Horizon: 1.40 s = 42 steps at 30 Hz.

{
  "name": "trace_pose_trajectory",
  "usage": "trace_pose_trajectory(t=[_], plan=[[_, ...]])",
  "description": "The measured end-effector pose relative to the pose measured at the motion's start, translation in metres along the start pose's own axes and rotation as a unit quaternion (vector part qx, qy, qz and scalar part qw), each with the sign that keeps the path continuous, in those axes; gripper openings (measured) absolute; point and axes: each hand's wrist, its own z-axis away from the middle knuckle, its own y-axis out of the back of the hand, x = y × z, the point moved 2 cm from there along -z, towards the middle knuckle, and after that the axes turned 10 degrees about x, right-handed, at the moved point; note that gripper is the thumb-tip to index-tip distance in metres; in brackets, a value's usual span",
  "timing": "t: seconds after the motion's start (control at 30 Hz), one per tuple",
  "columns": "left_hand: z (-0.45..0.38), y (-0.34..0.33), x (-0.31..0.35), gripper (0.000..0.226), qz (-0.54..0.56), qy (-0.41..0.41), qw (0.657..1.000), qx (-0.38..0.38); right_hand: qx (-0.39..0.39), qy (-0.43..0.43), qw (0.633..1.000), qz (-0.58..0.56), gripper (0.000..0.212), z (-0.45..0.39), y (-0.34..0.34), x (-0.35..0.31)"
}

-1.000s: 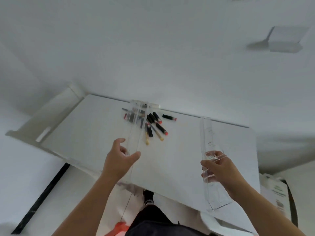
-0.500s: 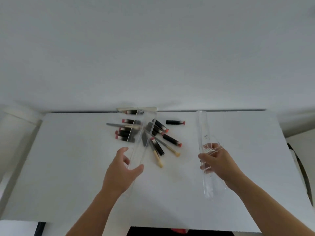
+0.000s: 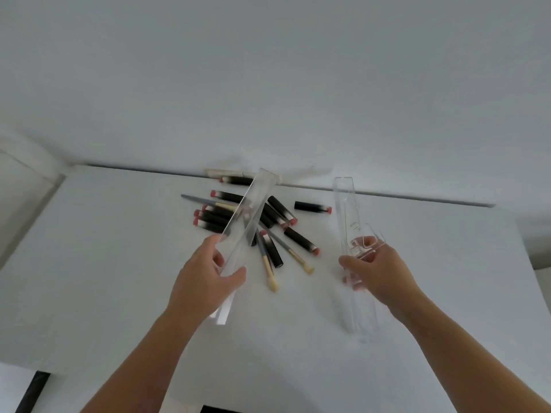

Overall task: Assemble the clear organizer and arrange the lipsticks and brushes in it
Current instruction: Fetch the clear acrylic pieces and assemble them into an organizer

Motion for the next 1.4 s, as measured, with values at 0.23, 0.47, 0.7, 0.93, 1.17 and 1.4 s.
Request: trace_pose_trajectory(t=[0.23, 0.47, 0.7, 0.93, 1.17, 1.4], plan=[[-0.008, -0.008, -0.011, 0.075, 0.006, 0.01, 0.999, 0.034, -0.002, 0.007, 1.0, -0.024, 0.033, -0.01, -0.001, 0.007], [-0.013, -0.011, -0.009, 0.071, -0.02, -0.003, 0.999, 0.04, -0.003, 0.052, 0.999, -0.006, 0.04, -0.018, 0.0, 0.0], [-0.028, -0.011, -0.016, 0.062, -0.009, -0.021, 0.999, 0.027, 0.054, 0.122, 0.99, 0.047, 0.035, -0.021, -0.004, 0.005], [-0.028, -0.007, -0.019, 0.051, 0.057, -0.019, 0.998, -0.015, 0.112, 0.105, 0.985, 0.076, 0.045, 0.0, -0.02, 0.016], [-0.028, -0.003, -0.025, 0.043, 0.145, -0.02, 0.988, -0.043, 0.132, 0.084, 0.984, 0.08, 0.043, 0.018, -0.024, 0.01], [-0.025, 0.009, -0.032, 0.035, 0.263, -0.001, 0.962, -0.078, 0.179, 0.058, 0.98, 0.063, 0.043, 0.021, -0.021, 0.01]])
